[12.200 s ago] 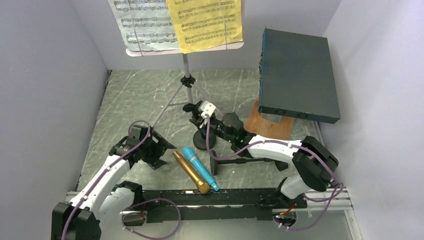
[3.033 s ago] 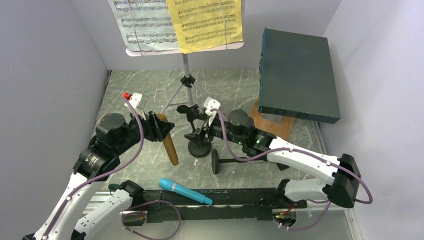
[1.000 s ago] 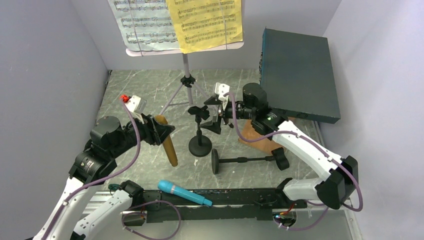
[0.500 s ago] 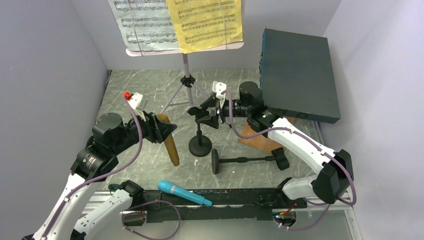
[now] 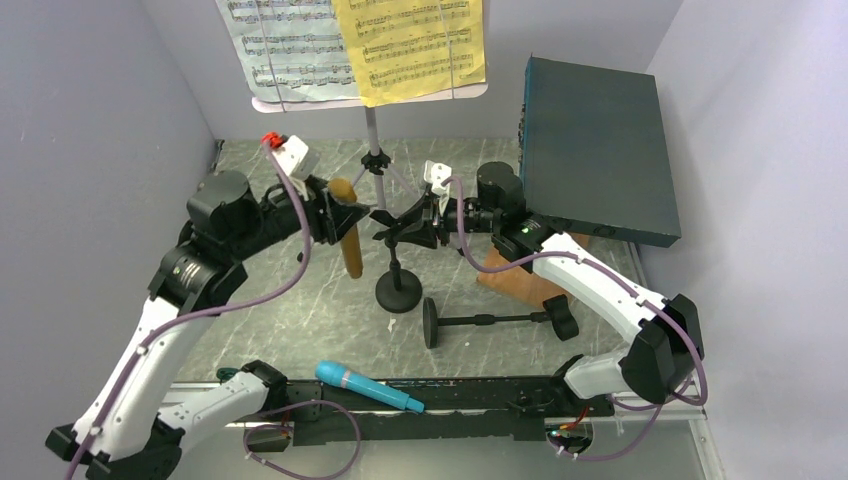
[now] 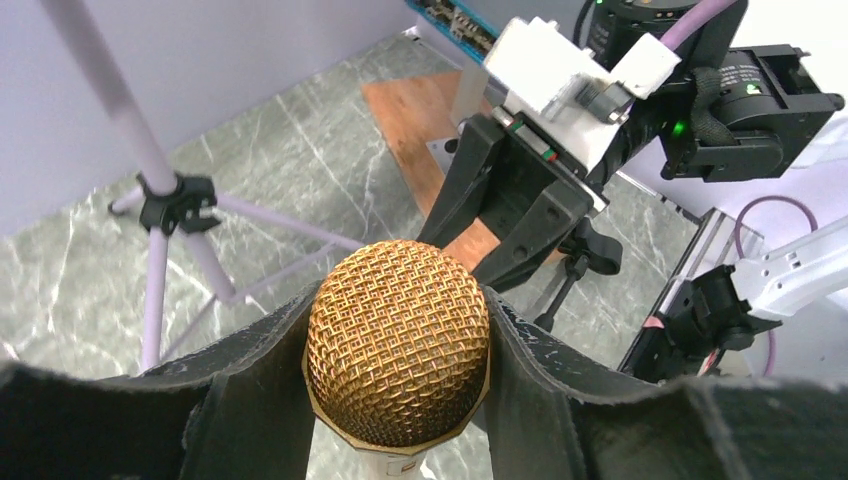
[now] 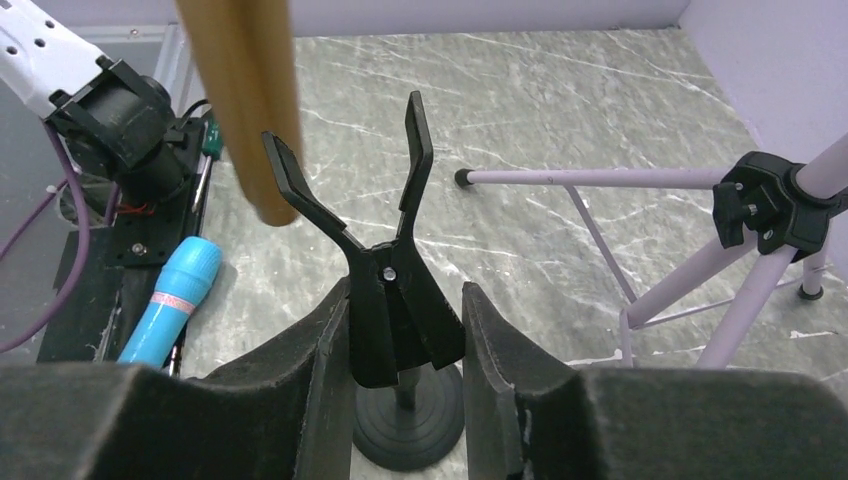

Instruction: Set up the instrument practice props

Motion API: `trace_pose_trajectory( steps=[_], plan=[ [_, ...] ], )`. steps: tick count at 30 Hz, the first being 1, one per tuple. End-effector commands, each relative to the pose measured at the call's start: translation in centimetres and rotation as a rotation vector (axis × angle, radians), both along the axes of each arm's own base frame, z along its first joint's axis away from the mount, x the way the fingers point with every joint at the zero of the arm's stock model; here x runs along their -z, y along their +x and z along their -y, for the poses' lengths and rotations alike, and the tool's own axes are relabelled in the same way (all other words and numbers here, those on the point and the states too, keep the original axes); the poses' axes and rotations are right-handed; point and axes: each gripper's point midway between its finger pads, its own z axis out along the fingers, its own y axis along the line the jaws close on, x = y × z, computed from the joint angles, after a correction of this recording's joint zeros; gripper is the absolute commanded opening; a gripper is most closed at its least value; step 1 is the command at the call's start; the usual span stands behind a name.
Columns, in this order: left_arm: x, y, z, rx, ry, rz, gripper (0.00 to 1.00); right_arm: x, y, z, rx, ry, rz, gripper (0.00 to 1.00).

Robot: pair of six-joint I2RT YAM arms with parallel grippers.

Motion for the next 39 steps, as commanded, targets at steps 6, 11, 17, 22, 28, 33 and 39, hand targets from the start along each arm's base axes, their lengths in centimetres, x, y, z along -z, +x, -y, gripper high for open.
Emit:
trace_pose_trajectory(
  steps=[6,11,17,22,28,33,39],
  plan=[
    [-4.3,0.0,4.0,0.261,0.104,0.356,0.0,-1.8,-0.1,-0.7,-0.037,0.054,0.02,0.0],
    [-5.0,-1.2,6.2,0.353,0.145,0.465,0.0,-2.0,-0.5,-0.9,-0.06,0.059,0.003,0.0],
    [-3.7,-1.0,8.7,0.421,0.248,0.557,0.0,-2.4,-0.5,-1.0,-0.053,0.076,-0.004,0.0],
    [-2.1,-1.2,10.2,0.442,0.238,0.607,0.0,-2.8,-0.6,-0.9,-0.046,0.096,-0.007,0.0],
    [-1.7,-0.8,10.5,0.383,0.132,0.657,0.0,-3.6,-1.2,-0.4,-0.033,0.153,0.021,0.0],
    [-3.0,-0.3,9.8,0.292,0.036,0.708,0.0,-3.3,-1.6,-0.1,-0.028,0.171,0.027,0.0],
    [-3.8,0.3,10.0,0.237,-0.126,0.71,0.0,-4.3,-1.9,0.2,-0.018,0.228,0.035,0.0]
  ],
)
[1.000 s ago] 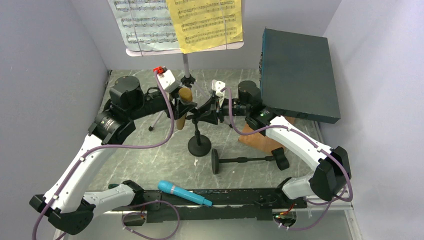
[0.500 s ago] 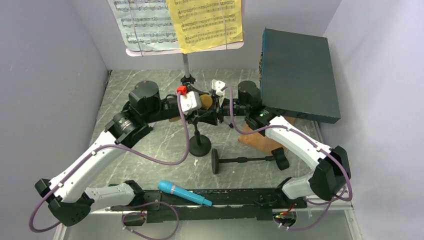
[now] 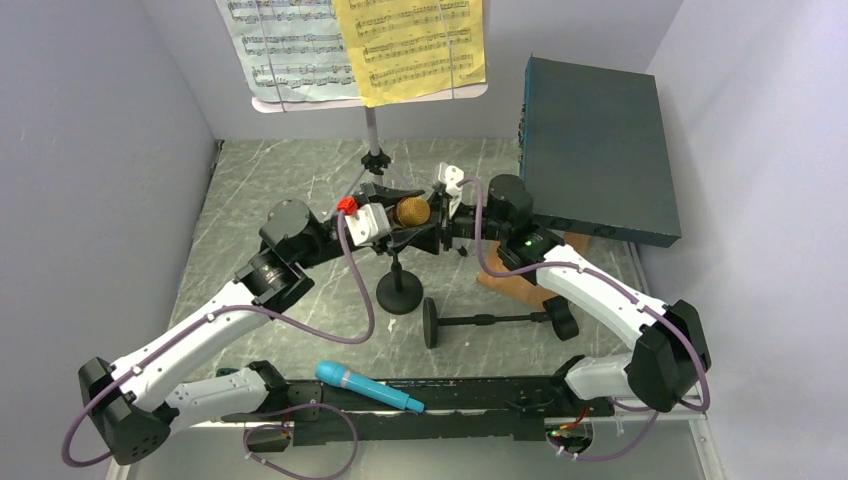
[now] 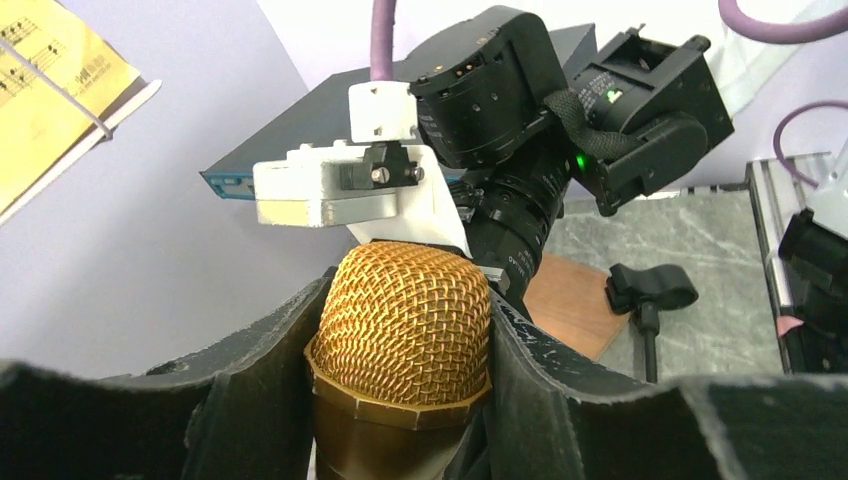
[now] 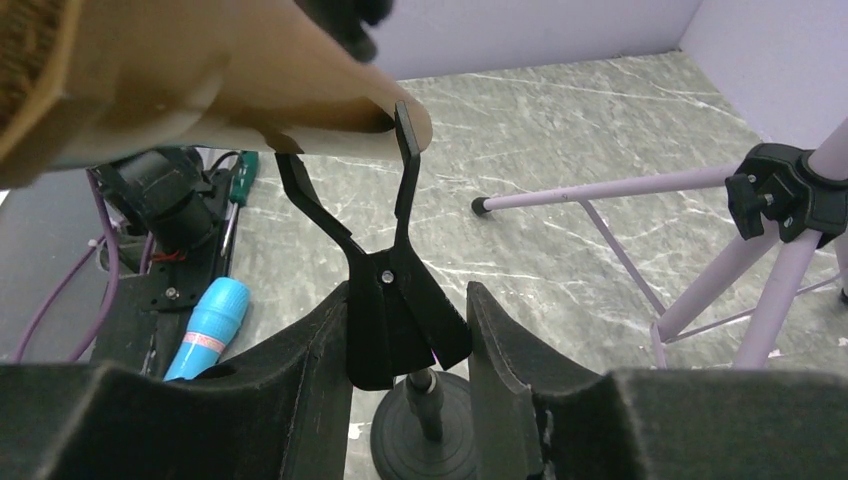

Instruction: Set up the instrument practice props

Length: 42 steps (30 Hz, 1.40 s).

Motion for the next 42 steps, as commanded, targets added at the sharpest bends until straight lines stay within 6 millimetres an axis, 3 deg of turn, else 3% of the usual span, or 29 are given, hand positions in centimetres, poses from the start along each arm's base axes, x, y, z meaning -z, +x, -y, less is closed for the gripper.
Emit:
trace_pose_trajectory(
  steps=[1,10,14,23,27,37,38,42],
  plan=[
    [-4.4,0.9,-0.9,-0.053,-0.272,0.016,0.0,-4.1,-1.1,0.0,-0.016,0.134,0.085,0.0],
    [-6.5,1.5,-2.8,-0.07,-0.584,-0.094,0.0,-5.3,-1.7,0.8,0.023,0.24,0.105,0.0],
    [-6.4,1.3,-2.2,-0.019,-0.619,-0.123,0.0,-5.5,-1.7,0.5,0.012,0.234,0.097,0.0],
    [-4.1,1.3,0.0,0.087,-0.619,-0.165,0.0,-6.3,-1.9,0.4,0.016,0.248,0.102,0.0],
    [-1.8,1.0,1.3,0.112,-0.517,-0.216,0.0,-6.4,-1.8,0.6,0.038,0.228,0.127,0.0],
    [2.4,0.5,1.4,0.114,-0.447,-0.296,0.0,-6.5,-1.9,0.0,0.074,0.203,0.155,0.0],
    [2.6,0.5,1.2,0.105,-0.452,-0.296,0.0,-6.4,-2.0,0.0,0.071,0.201,0.152,0.04],
    [3.6,0.5,0.7,0.066,-0.4,-0.3,0.0,-5.7,-2.2,0.2,0.073,0.176,0.126,0.41]
  ],
)
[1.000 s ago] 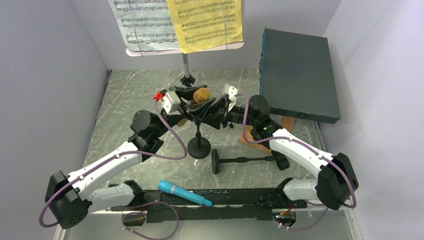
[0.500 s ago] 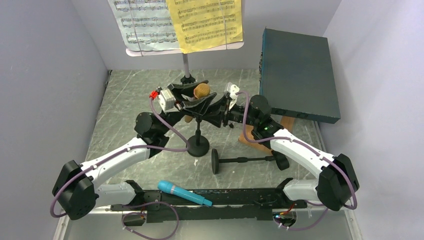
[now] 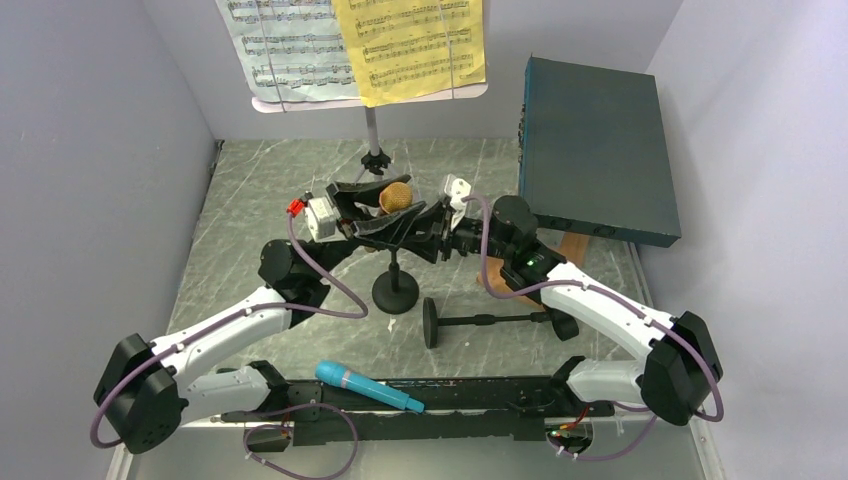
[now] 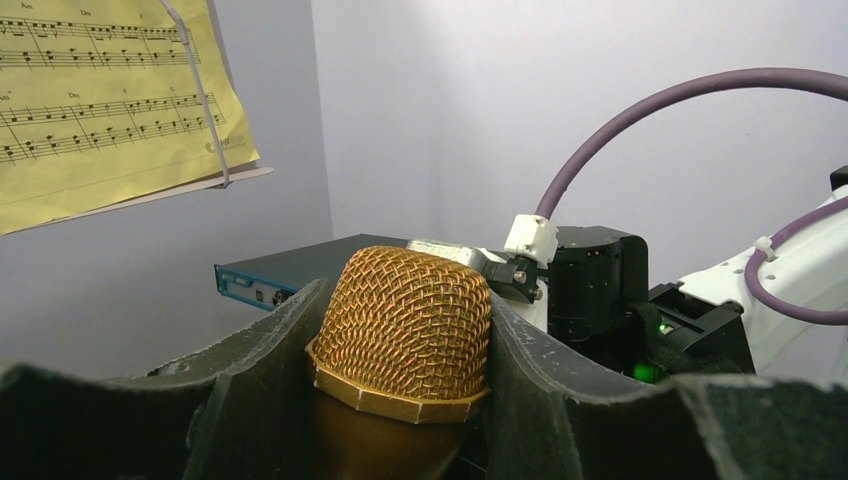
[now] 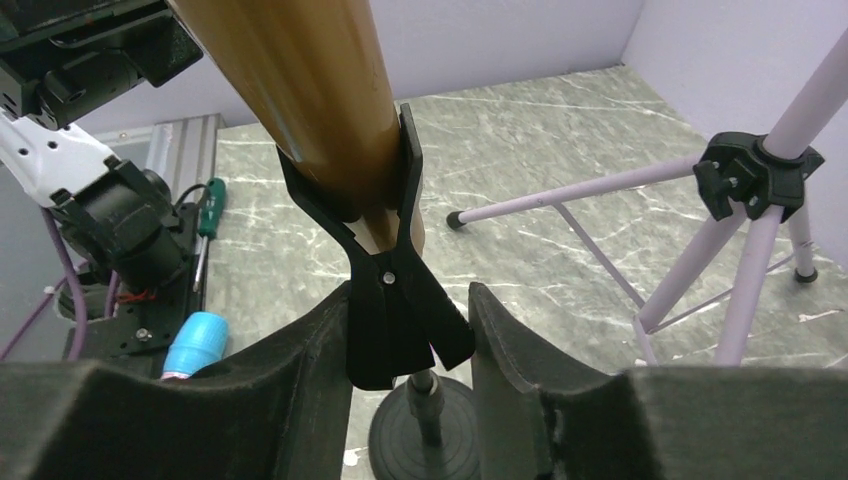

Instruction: Set up the instrument practice props

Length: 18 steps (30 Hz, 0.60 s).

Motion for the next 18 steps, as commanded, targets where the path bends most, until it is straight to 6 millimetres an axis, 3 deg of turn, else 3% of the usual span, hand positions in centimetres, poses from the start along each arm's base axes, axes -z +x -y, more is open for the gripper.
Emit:
trace_pose_trajectory(
  steps=[1,7,9,11,13,16,18],
  plan=[
    [6.5,0.0,2.2,0.065,0.187,-0.171,0.0,-5.6,-1.8,-0.1,-0.044,0.099,0.116,0.5],
    [6.3,0.1,1.0,0.007,0.204,-0.158,0.0,-4.9,-1.7,0.4,-0.02,0.086,0.095,0.92],
    [6.2,0.0,0.9,0.003,0.206,-0.152,0.0,-4.8,-1.9,0.4,-0.019,0.082,0.079,0.99],
    [6.2,0.1,0.9,0.003,0.202,-0.16,0.0,-4.6,-1.9,0.5,-0.018,0.076,0.056,1.0],
    [6.2,0.3,0.9,-0.001,0.194,-0.181,0.13,-4.4,-1.9,0.5,-0.015,0.072,0.035,1.0],
    [6.1,0.8,0.6,-0.017,0.176,-0.231,0.46,-4.6,-1.7,0.6,0.006,0.08,0.02,1.0],
    [6.1,1.2,0.5,-0.027,0.175,-0.27,0.58,-4.9,-1.5,0.6,0.017,0.076,0.011,1.0]
  ],
)
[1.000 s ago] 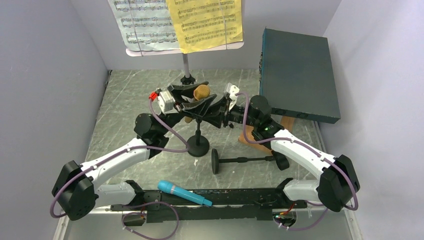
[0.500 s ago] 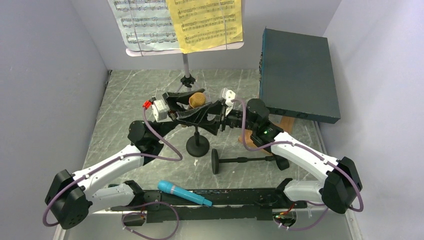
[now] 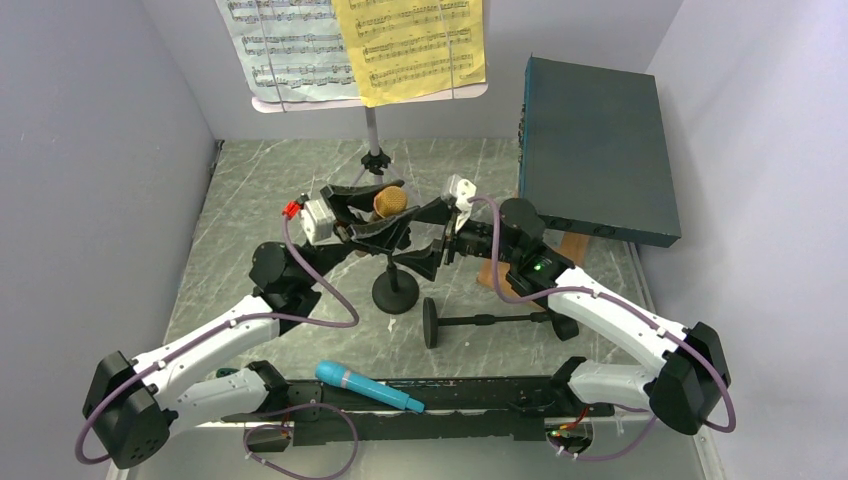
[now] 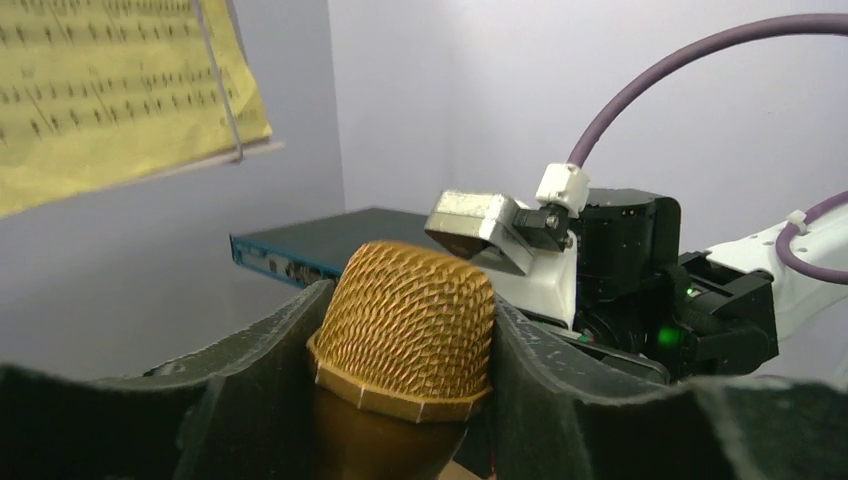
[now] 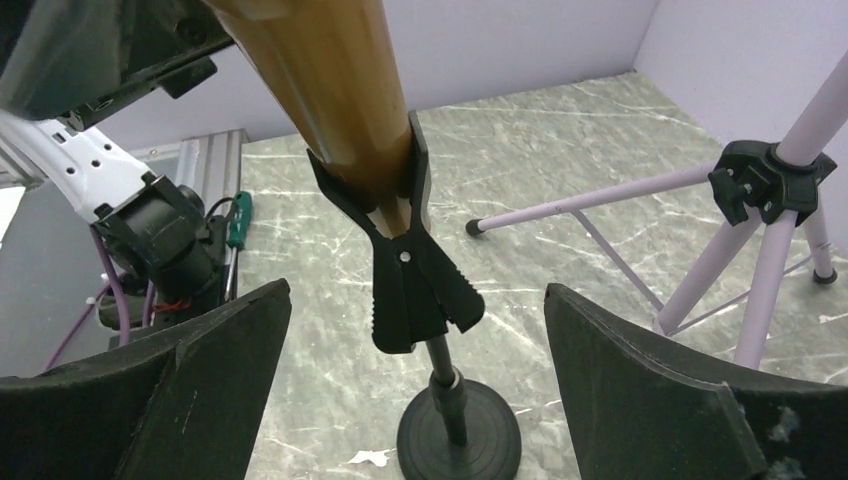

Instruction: Set up the instrument practice props

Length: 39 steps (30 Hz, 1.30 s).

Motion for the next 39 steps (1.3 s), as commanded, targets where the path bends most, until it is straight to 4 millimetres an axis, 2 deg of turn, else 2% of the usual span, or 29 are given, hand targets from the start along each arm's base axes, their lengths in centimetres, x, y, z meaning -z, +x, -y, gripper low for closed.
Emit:
trace_pose_trajectory(
  steps=[1,4,9,13,18,22,24,27,31,33,36,39],
  plan=[
    [5.5,1.9,1.5,0.007,0.118,-0.264,0.62,-3.7,0.2,0.2,0.029,0.054,0.017,1.0],
    [5.2,1.8,1.1,0.004,0.122,-0.31,0.83,-4.3,0.1,0.0,0.006,0.039,0.027,1.0],
    [4.8,1.1,-1.2,-0.053,0.104,-0.366,0.99,-4.6,0.6,0.0,0.028,0.033,0.1,1.0],
    [4.3,-0.4,-4.0,-0.109,0.108,-0.398,0.99,-4.7,1.5,-0.5,0.03,-0.002,0.118,0.96],
    [3.9,-2.9,-8.3,-0.185,0.118,-0.45,0.99,-4.9,1.3,-1.5,-0.029,-0.002,0.127,0.82],
    [4.0,-5.0,-12.0,-0.255,0.136,-0.491,0.99,-4.7,1.5,-2.2,-0.06,-0.01,0.136,0.74],
    [3.1,-6.2,-14.1,-0.291,0.115,-0.477,1.0,-4.8,1.3,-2.6,-0.094,-0.018,0.142,0.73],
    [2.3,-7.5,-16.3,-0.327,0.109,-0.459,1.0,-4.3,1.4,-3.2,-0.123,-0.033,0.14,0.73],
    [1.4,-8.7,-17.9,-0.349,0.103,-0.437,0.99,-3.7,1.8,-3.9,-0.145,-0.039,0.128,0.67],
    [1.0,-9.2,-18.5,-0.353,0.098,-0.426,1.0,-3.7,2.0,-4.3,-0.149,-0.033,0.122,0.57],
    [0.7,-9.6,-18.8,-0.348,0.089,-0.419,1.0,-3.8,2.1,-4.9,-0.151,-0.023,0.119,0.45],
    [0.7,-9.9,-18.7,-0.334,0.097,-0.415,0.99,-4.5,2.0,-5.5,-0.137,-0.003,0.138,0.41]
  ],
)
